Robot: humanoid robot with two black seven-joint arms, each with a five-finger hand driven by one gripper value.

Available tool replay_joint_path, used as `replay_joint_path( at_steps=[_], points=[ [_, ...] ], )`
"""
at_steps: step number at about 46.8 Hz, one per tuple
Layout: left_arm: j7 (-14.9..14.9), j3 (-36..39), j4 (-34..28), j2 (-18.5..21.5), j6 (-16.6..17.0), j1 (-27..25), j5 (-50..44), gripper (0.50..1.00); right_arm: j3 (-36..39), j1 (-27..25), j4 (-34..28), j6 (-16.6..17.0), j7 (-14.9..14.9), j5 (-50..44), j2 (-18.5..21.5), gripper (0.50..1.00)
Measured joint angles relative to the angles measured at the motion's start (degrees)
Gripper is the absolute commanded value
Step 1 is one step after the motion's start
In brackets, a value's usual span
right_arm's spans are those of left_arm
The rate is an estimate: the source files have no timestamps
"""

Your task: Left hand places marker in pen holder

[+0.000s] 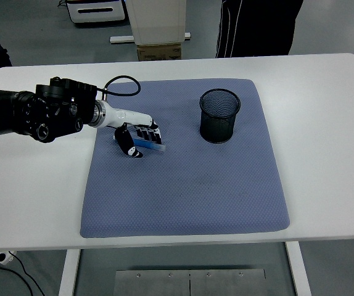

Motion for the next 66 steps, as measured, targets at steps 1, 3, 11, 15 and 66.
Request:
replay_joint_path(
  at_steps=[1,3,11,15,66],
  points=[
    [0.00,0.00,0.00,0.00,0.00,0.03,0.00,0.657,0.00,0.00,0.00,0.00,0.00,0.00,0.00,1.000],
    [0.00,0.00,0.00,0.00,0.00,0.05,0.00,0.651,0.01,0.00,0.00,0.00,0.00,0.00,0.00,1.000],
    [0.00,0.01,0.00,0.00,0.00,0.05,0.08,0.628,0.01,0.00,0.00,0.00,0.00,0.00,0.00,1.000],
    [-0.03,0.01,0.00,-0.07,0.00,0.06,0.09,0.619,0.02,0.00,0.00,0.00,0.00,0.00,0.00,1.000],
    [-0.52,-0.08,1.40,-0.24,0.15,0.46,0.09,0.637,0.03,0.00,0.00,0.00,0.00,0.00,0.00,1.000]
  ],
)
